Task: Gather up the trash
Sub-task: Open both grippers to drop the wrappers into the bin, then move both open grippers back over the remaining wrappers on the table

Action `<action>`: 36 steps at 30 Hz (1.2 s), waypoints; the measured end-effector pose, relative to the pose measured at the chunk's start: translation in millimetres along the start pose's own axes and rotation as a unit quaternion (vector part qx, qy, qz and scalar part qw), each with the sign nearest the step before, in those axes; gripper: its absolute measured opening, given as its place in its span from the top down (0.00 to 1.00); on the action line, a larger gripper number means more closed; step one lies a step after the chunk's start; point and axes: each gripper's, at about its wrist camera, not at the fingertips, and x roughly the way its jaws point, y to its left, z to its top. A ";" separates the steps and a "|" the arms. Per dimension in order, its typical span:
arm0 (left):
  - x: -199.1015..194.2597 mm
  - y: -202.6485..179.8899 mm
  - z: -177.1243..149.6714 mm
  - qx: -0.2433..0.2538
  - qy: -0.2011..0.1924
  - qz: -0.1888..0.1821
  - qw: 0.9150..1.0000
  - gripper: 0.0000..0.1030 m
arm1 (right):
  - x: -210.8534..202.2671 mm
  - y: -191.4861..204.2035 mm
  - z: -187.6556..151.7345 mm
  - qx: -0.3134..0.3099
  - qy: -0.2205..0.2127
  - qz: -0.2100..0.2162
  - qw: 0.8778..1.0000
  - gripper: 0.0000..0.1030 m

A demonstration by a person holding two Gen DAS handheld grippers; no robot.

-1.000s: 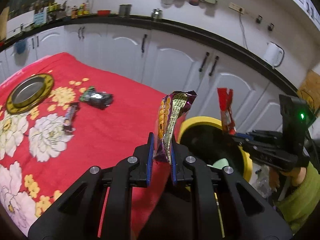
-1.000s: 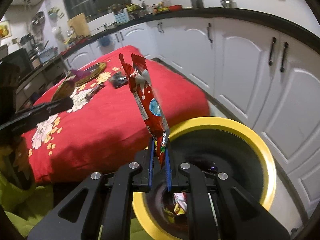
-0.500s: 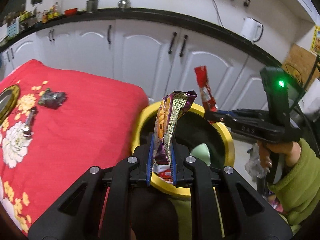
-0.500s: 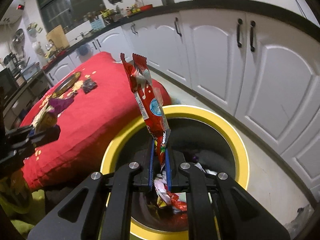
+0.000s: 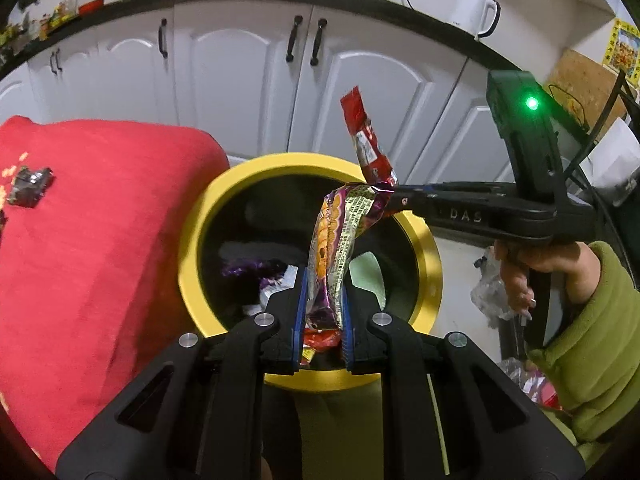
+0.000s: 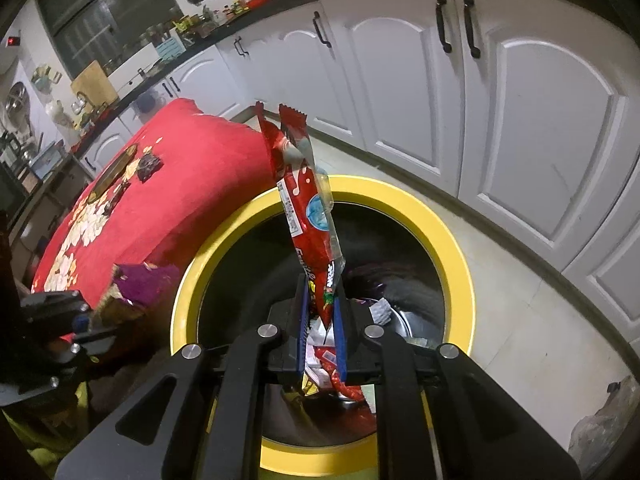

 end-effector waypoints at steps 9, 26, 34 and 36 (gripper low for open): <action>14.9 0.2 2.3 -0.008 0.011 -0.003 1.000 0.86 | -3.2 -14.9 -2.0 0.018 -0.004 0.004 1.000 0.75; -8.2 22.5 0.3 -0.046 -0.033 0.043 0.997 0.11 | -30.3 -4.5 11.1 0.009 -0.060 -0.003 0.998 0.43; -45.5 60.2 4.7 -0.081 -0.092 0.114 0.986 0.11 | -39.4 38.3 28.4 -0.034 -0.104 0.028 0.994 0.36; -57.1 68.5 4.9 -0.082 -0.110 0.141 0.980 0.11 | -40.8 51.7 34.8 -0.050 -0.115 0.036 0.991 0.35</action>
